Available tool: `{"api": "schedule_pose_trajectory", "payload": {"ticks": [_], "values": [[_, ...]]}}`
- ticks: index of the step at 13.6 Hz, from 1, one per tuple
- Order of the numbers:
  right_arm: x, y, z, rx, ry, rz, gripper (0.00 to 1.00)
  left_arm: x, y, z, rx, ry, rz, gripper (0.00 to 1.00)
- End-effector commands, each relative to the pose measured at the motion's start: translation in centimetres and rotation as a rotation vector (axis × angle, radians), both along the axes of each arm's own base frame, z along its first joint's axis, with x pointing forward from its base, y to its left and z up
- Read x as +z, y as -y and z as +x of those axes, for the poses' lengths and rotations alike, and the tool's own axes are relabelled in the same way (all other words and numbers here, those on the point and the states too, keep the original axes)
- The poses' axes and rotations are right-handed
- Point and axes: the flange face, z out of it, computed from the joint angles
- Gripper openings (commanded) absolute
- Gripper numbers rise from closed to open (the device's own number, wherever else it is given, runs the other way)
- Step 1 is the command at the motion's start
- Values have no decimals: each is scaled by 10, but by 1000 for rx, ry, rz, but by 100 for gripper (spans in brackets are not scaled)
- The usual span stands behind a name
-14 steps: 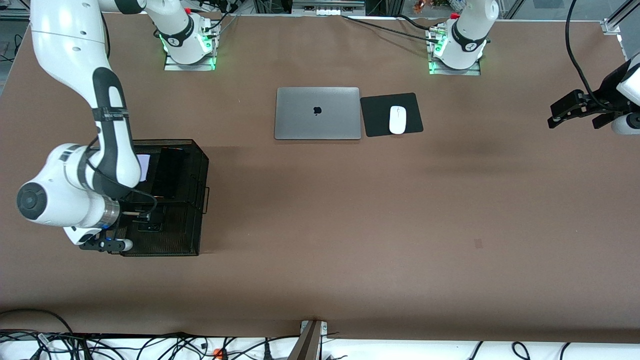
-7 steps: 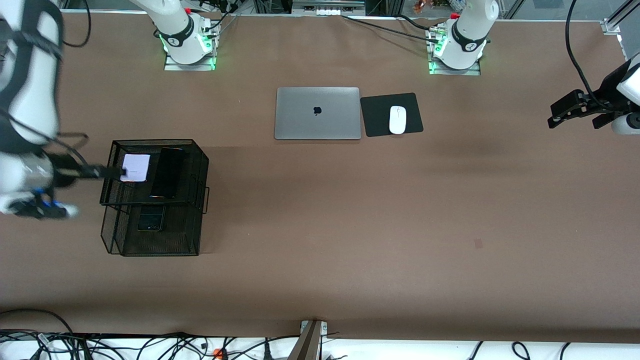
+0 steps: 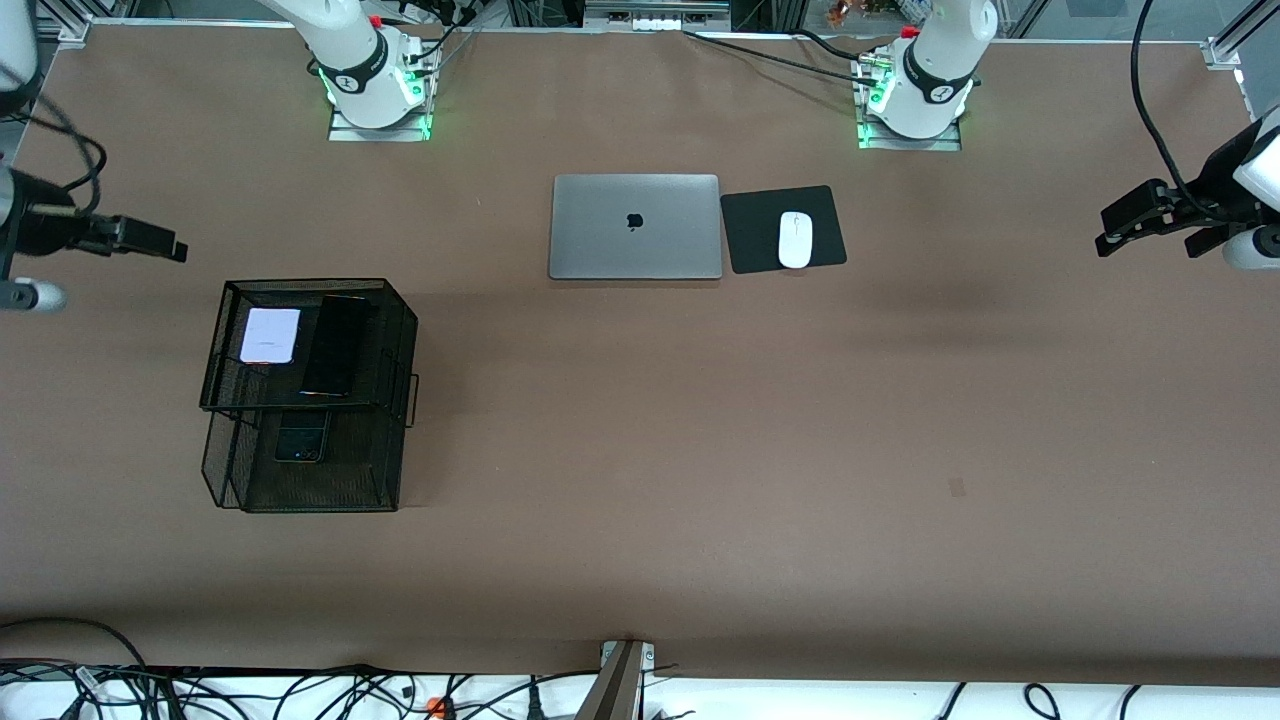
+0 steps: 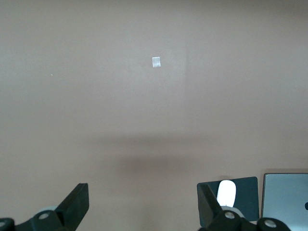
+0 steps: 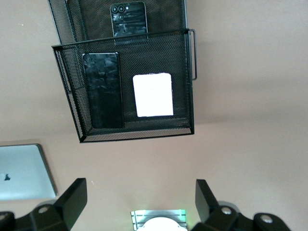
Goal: Place phones with both arms
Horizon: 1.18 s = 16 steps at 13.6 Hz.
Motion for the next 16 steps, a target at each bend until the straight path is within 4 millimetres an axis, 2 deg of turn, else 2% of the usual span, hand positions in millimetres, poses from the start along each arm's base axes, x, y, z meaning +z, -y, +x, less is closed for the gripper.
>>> {"api": "schedule_pose_trajectory", "payload": {"ticks": [1, 2, 3, 5, 7, 9, 11, 16], "values": [[12, -8, -12, -9, 56, -28, 99, 6, 2, -1, -4, -2, -23, 100], [19, 4, -9, -31, 75, -29, 99, 6, 2, -1, -4, -2, -23, 100], [24, 6, -6, -31, 86, -28, 100, 6, 2, -1, -4, -2, -23, 100], [37, -7, -1, -11, 112, -41, 100, 6, 2, -1, -4, -2, -23, 100], [38, 5, -1, -19, 119, -42, 100, 6, 2, -1, -4, -2, -23, 100], [38, -2, 2, -2, 146, -41, 100, 6, 2, -1, -4, -2, -23, 100], [33, -5, 4, -4, 155, -36, 100, 6, 2, -1, -6, -2, -23, 100], [37, -6, 4, -24, 157, -27, 100, 6, 1, -1, -4, -2, -23, 100]]}}
